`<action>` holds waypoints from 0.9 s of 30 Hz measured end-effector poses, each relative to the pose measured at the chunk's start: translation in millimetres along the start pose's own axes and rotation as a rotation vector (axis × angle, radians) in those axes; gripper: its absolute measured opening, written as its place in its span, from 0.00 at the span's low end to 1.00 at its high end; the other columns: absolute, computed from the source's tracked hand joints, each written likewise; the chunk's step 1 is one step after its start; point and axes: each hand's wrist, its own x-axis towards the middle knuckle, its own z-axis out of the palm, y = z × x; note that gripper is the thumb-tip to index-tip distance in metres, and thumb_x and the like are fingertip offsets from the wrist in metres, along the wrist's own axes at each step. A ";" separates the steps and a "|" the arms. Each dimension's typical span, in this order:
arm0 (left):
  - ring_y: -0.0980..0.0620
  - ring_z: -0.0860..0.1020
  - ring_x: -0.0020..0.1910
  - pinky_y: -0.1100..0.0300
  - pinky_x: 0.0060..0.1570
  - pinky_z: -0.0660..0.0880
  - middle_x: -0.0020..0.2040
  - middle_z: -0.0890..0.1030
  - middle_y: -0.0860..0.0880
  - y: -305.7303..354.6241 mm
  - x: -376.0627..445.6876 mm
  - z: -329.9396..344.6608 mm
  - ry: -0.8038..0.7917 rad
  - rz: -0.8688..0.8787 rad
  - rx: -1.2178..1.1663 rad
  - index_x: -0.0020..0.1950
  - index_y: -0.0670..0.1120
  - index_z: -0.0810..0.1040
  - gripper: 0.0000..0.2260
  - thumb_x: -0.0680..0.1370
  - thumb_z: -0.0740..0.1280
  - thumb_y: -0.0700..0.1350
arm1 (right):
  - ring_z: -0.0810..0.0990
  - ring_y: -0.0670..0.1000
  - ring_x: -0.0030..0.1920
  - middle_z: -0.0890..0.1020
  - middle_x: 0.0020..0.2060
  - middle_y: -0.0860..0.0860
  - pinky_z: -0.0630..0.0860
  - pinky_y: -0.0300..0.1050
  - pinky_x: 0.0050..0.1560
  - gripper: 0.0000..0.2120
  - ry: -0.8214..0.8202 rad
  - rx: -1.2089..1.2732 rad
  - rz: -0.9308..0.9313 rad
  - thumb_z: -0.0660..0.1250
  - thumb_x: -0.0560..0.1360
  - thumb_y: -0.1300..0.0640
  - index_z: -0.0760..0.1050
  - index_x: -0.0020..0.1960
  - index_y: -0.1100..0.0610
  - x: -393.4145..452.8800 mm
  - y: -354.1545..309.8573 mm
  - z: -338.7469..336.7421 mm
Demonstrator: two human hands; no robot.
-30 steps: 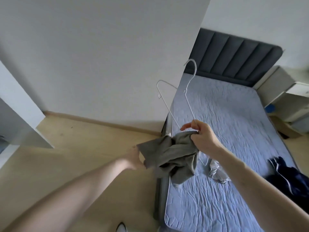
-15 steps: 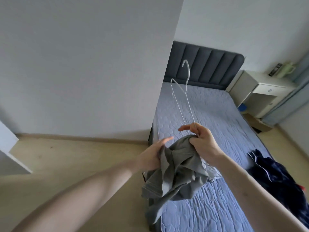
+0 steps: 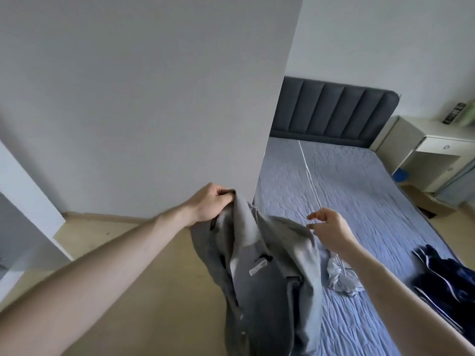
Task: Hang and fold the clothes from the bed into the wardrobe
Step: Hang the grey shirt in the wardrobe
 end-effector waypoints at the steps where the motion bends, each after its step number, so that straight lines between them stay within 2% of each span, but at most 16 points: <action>1: 0.51 0.78 0.37 0.54 0.44 0.72 0.41 0.86 0.46 9.7 -1.1 -6.9 0.032 -0.031 -0.047 0.41 0.42 0.82 0.16 0.74 0.63 0.53 | 0.79 0.46 0.39 0.85 0.54 0.49 0.72 0.37 0.34 0.06 0.015 -0.005 0.001 0.65 0.75 0.68 0.79 0.46 0.61 1.1 -2.2 3.4; 3: 0.51 0.74 0.36 0.55 0.43 0.69 0.36 0.79 0.46 27.4 -5.5 -19.5 0.048 -0.051 -0.077 0.40 0.45 0.80 0.12 0.72 0.65 0.53 | 0.81 0.45 0.40 0.86 0.53 0.48 0.74 0.38 0.36 0.01 0.000 0.052 -0.051 0.69 0.73 0.66 0.78 0.45 0.63 -4.5 -13.0 14.3; 6: 0.51 0.69 0.34 0.56 0.39 0.65 0.34 0.73 0.46 50.8 -13.4 -27.3 -0.025 -0.011 0.016 0.39 0.40 0.77 0.15 0.72 0.66 0.53 | 0.85 0.41 0.47 0.86 0.50 0.42 0.79 0.36 0.41 0.13 -0.162 0.211 -0.176 0.80 0.69 0.58 0.78 0.46 0.58 -33.5 -49.3 45.1; 8: 0.51 0.67 0.32 0.57 0.34 0.63 0.33 0.71 0.47 64.8 -17.8 -27.3 -0.066 0.032 0.075 0.40 0.34 0.75 0.19 0.73 0.66 0.52 | 0.84 0.39 0.49 0.86 0.46 0.41 0.79 0.36 0.45 0.19 -0.254 0.300 -0.231 0.83 0.63 0.54 0.76 0.47 0.54 -51.1 -74.1 69.2; 10: 0.51 0.65 0.31 0.58 0.32 0.62 0.32 0.69 0.48 76.9 -21.9 -30.5 -0.073 0.076 0.143 0.40 0.34 0.74 0.19 0.74 0.65 0.51 | 0.85 0.41 0.49 0.87 0.45 0.43 0.80 0.36 0.46 0.22 -0.329 0.431 -0.245 0.82 0.61 0.56 0.76 0.50 0.57 -56.6 -95.0 87.1; 12: 0.52 0.65 0.31 0.57 0.33 0.63 0.31 0.68 0.49 82.8 -25.0 -39.0 -0.025 0.111 0.236 0.38 0.35 0.73 0.18 0.75 0.65 0.51 | 0.87 0.48 0.46 0.87 0.43 0.49 0.83 0.44 0.46 0.16 -0.368 0.558 -0.262 0.78 0.66 0.66 0.77 0.50 0.60 -57.3 -108.7 95.3; 13: 0.52 0.65 0.31 0.56 0.34 0.64 0.31 0.68 0.48 82.1 -27.2 -45.1 0.002 0.116 0.280 0.37 0.36 0.73 0.18 0.76 0.66 0.50 | 0.86 0.50 0.42 0.86 0.39 0.51 0.83 0.47 0.43 0.11 -0.372 0.626 -0.256 0.74 0.68 0.70 0.78 0.45 0.58 -58.5 -113.9 96.4; 15: 0.52 0.66 0.31 0.56 0.35 0.64 0.31 0.69 0.48 72.8 -32.1 -56.2 0.040 0.092 0.328 0.38 0.36 0.75 0.17 0.77 0.68 0.49 | 0.81 0.49 0.34 0.80 0.31 0.49 0.81 0.45 0.34 0.16 -0.353 0.728 -0.172 0.64 0.71 0.70 0.74 0.33 0.51 -56.3 -118.7 95.6; 16: 0.52 0.66 0.31 0.56 0.35 0.64 0.31 0.69 0.48 66.7 -36.1 -60.8 0.049 0.071 0.340 0.37 0.36 0.75 0.17 0.78 0.68 0.48 | 0.81 0.50 0.32 0.79 0.30 0.49 0.80 0.44 0.32 0.16 -0.343 0.764 -0.127 0.62 0.74 0.68 0.72 0.33 0.50 -54.0 -120.3 94.2; 18: 0.52 0.65 0.30 0.56 0.35 0.63 0.30 0.68 0.48 55.0 -44.6 -67.6 0.057 0.038 0.343 0.35 0.36 0.74 0.17 0.78 0.69 0.47 | 0.84 0.52 0.36 0.84 0.36 0.53 0.81 0.46 0.34 0.08 -0.378 0.811 -0.113 0.61 0.77 0.63 0.72 0.40 0.55 -49.9 -123.9 90.4; 19: 0.52 0.65 0.29 0.56 0.34 0.63 0.29 0.67 0.48 50.8 -48.6 -69.6 0.061 0.034 0.336 0.35 0.36 0.73 0.17 0.77 0.69 0.46 | 0.86 0.54 0.38 0.86 0.39 0.55 0.82 0.48 0.36 0.05 -0.418 0.829 -0.127 0.64 0.76 0.60 0.70 0.43 0.57 -50.9 -127.4 88.5; 20: 0.52 0.64 0.29 0.56 0.34 0.62 0.29 0.66 0.49 48.3 -52.6 -71.5 0.076 0.038 0.328 0.34 0.36 0.72 0.17 0.77 0.68 0.45 | 0.87 0.56 0.41 0.86 0.40 0.55 0.84 0.50 0.38 0.10 -0.455 0.810 -0.152 0.69 0.73 0.58 0.67 0.44 0.57 -51.9 -131.6 90.3; 22: 0.52 0.61 0.29 0.55 0.33 0.60 0.29 0.63 0.49 46.3 -56.6 -72.8 0.127 0.054 0.297 0.32 0.38 0.67 0.17 0.76 0.67 0.46 | 0.88 0.61 0.45 0.88 0.44 0.55 0.86 0.58 0.44 0.20 -0.454 0.710 -0.199 0.75 0.69 0.62 0.62 0.43 0.55 -57.0 -137.2 98.0; 24: 0.51 0.61 0.29 0.55 0.33 0.59 0.29 0.63 0.48 41.6 -60.2 -75.6 0.184 0.066 0.253 0.32 0.39 0.66 0.18 0.74 0.67 0.49 | 0.88 0.62 0.43 0.88 0.43 0.55 0.85 0.65 0.47 0.24 -0.402 0.649 -0.232 0.76 0.69 0.68 0.60 0.42 0.55 -61.6 -141.1 106.7; 27: 0.53 0.69 0.28 0.56 0.32 0.66 0.27 0.72 0.50 15.4 -70.3 -83.7 0.205 -0.015 0.370 0.35 0.42 0.74 0.25 0.68 0.73 0.64 | 0.87 0.58 0.38 0.87 0.42 0.52 0.85 0.62 0.45 0.23 -0.318 0.681 -0.285 0.73 0.72 0.72 0.60 0.39 0.55 -51.4 -144.5 102.8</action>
